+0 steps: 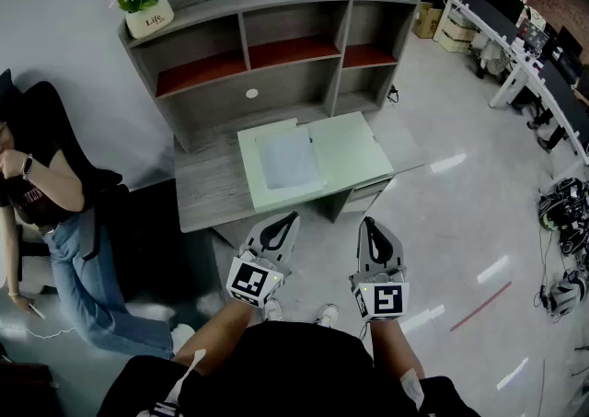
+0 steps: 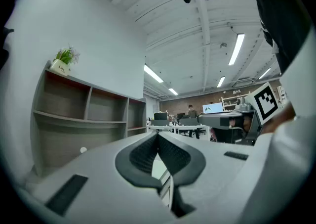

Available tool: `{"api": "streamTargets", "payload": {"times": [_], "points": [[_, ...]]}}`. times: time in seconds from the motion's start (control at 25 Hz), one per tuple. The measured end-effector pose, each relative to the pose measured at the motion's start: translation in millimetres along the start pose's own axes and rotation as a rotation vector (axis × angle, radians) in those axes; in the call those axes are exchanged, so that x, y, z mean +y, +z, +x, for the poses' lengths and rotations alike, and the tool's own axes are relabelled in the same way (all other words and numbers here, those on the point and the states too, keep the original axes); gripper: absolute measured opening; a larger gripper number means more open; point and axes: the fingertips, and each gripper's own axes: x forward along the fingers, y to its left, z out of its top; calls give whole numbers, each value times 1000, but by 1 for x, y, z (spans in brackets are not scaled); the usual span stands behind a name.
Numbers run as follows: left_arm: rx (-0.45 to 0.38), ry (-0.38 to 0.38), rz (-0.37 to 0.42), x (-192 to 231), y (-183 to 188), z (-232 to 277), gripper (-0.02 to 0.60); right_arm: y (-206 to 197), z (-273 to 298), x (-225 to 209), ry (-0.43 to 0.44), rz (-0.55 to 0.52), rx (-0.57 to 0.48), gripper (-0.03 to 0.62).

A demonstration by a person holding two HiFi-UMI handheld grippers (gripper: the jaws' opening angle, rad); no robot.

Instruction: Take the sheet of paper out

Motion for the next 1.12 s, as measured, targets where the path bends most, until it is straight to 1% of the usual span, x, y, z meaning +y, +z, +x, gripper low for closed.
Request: {"api": "streamTargets", "payload": {"times": [0.08,0.2,0.32,0.44,0.56,0.88,1.12], "points": [[-2,0,1,0,0,3,8,-1,1,-2,4,1,-3,21],[4,2,26,2,0,5,8,-2,2,-5,4,2,-6,21],[14,19,41,5,-1,4,8,-3,0,-6,3,8,-6,21],[19,41,33,7,-3,3,8,-2,-1,-8,1,9,-9,23],[16,46,32,7,0,4,8,-3,-1,-11,6,14,-11,23],[29,59,41,-18,-4,12,8,-10,-14,-33,29,50,-15,23],[45,81,74,-39,-3,25,8,-12,-24,-55,69,66,-31,23]]}}
